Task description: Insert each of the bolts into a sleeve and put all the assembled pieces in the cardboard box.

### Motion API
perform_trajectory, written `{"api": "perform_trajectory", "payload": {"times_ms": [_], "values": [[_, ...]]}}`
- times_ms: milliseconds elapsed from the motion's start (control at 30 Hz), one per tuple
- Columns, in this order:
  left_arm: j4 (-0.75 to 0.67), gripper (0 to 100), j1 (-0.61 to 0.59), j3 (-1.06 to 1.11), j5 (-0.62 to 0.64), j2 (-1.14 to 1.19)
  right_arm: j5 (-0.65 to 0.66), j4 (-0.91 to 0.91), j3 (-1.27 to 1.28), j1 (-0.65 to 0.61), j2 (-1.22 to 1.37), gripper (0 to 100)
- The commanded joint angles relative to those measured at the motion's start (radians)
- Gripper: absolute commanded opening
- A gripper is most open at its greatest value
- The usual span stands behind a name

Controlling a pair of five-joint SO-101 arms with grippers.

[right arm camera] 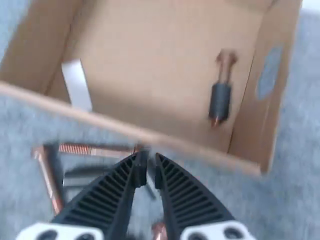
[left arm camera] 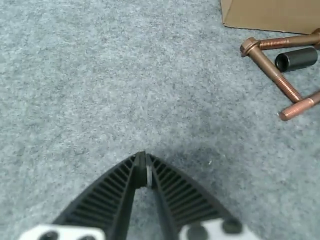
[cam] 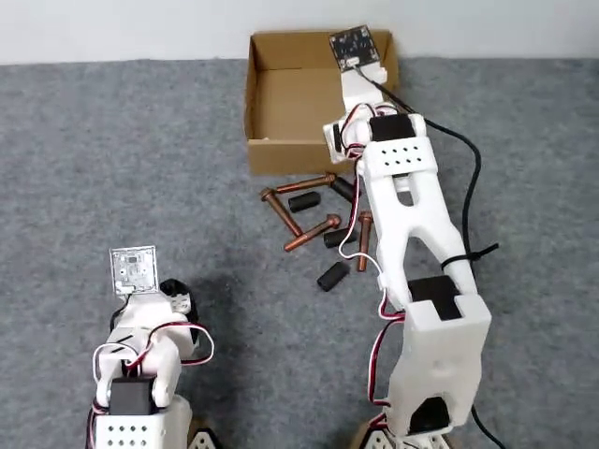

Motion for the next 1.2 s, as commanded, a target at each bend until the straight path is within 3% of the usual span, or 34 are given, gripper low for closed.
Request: {"api": "perform_trajectory", "payload": {"times_ms": [0, 167, 300, 367, 600, 800, 967, 1100, 1167], "values": [[-0.017, 0, -0.011, -0.004, -0.003, 0.000, 0.026, 0.111, -0.054, -0.005, -0.065, 1.8], [-0.017, 0, -0.012, -0.004, -0.005, 0.000, 0.112, 0.211, -0.054, -0.005, -0.004, 4.6], [-0.017, 0, -0.020, -0.004, -0.005, 0.000, 0.112, 0.206, -0.054, -0.005, 0.050, 21.9], [-0.017, 0, -0.041, -0.004, -0.003, 0.000, 0.112, 0.206, -0.055, -0.012, 0.085, 25.2], [-0.017, 0, -0.048, -0.004, -0.002, 0.000, 0.135, 0.087, -0.055, -0.016, 0.182, 17.2], [-0.017, 0, -0.048, -0.004, -0.002, 0.000, 0.199, 0.010, -0.097, -0.013, 0.300, 16.7], [-0.020, 0, -0.048, -0.004, -0.002, 0.000, 0.198, 0.074, -0.301, 0.005, 0.469, 15.8], [-0.020, 0, -0.048, -0.004, -0.002, 0.000, 0.199, 0.174, -0.529, 0.001, 0.601, 0.6], [-0.020, 0, -0.048, -0.004, -0.003, 0.000, 0.198, 0.242, -0.646, -0.001, 0.661, 2.6]]}}
